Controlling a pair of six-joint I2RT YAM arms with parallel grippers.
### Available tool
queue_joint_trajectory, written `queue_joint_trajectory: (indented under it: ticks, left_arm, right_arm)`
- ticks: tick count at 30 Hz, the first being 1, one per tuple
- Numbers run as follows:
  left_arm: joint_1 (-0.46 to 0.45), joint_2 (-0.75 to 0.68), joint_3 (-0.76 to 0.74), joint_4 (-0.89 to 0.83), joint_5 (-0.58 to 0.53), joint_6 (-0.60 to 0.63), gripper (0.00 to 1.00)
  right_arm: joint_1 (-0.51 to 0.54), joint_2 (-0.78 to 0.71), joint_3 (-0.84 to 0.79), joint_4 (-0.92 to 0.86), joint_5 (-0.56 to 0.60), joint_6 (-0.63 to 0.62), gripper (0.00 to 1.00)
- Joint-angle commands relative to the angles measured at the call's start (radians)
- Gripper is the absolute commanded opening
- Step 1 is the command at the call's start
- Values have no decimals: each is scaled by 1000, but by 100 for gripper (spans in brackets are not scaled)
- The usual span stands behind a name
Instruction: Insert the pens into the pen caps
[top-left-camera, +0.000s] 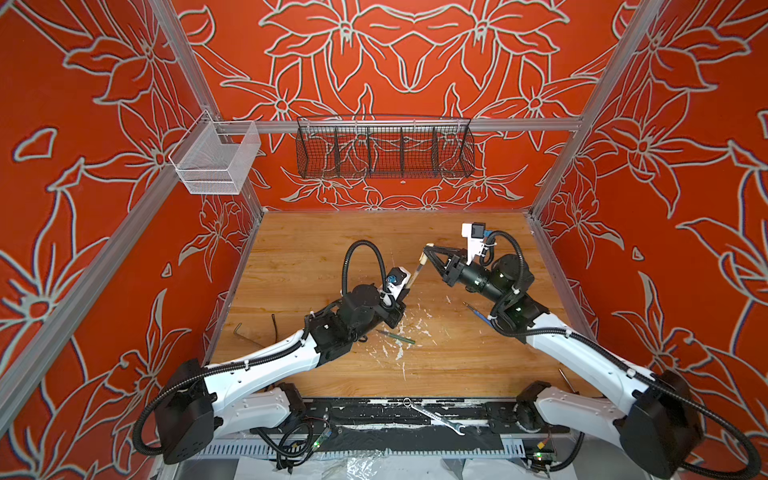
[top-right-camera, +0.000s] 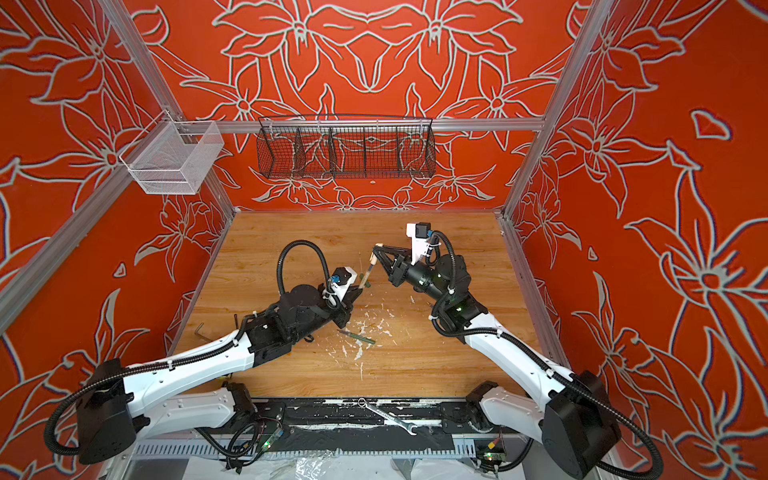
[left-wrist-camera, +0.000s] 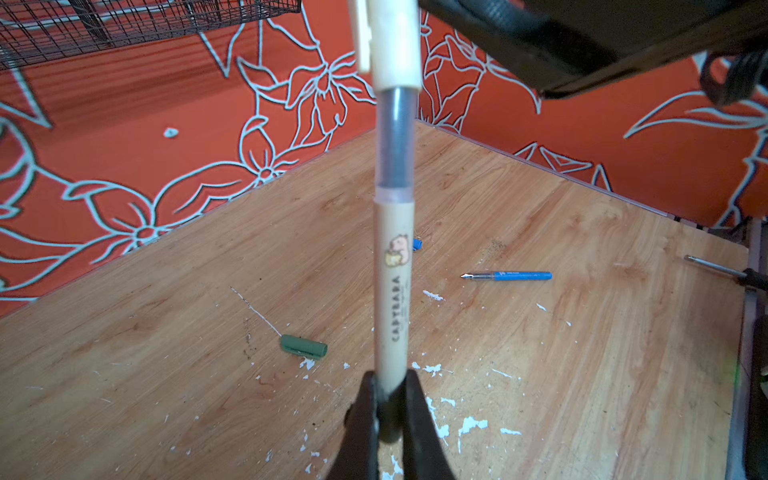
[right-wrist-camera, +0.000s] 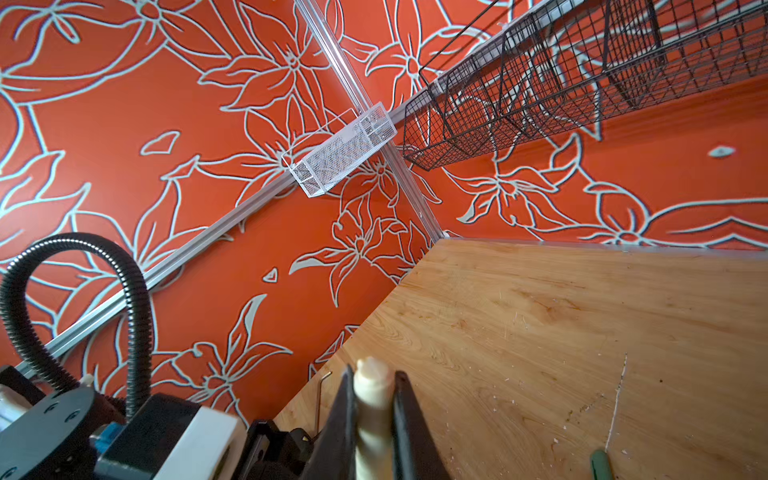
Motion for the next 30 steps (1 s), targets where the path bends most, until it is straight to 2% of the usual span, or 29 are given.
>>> queue_joint_trajectory:
  ticks: [1, 16, 24, 30]
  left_arm:
    - [13, 7, 32, 17, 19, -5, 0]
    - [43, 37, 112, 16, 82, -25, 0]
    - [131, 66, 200, -34, 209, -77, 0]
    - [216, 105, 270, -16, 333, -105, 0]
  right_arm:
    - [6, -26, -12, 7, 5, 9, 0]
    - [45, -17, -44, 34, 42, -2, 0]
    - [69, -7, -37, -53, 69, -55, 0]
    - [83, 13, -47, -67, 78, -43, 0]
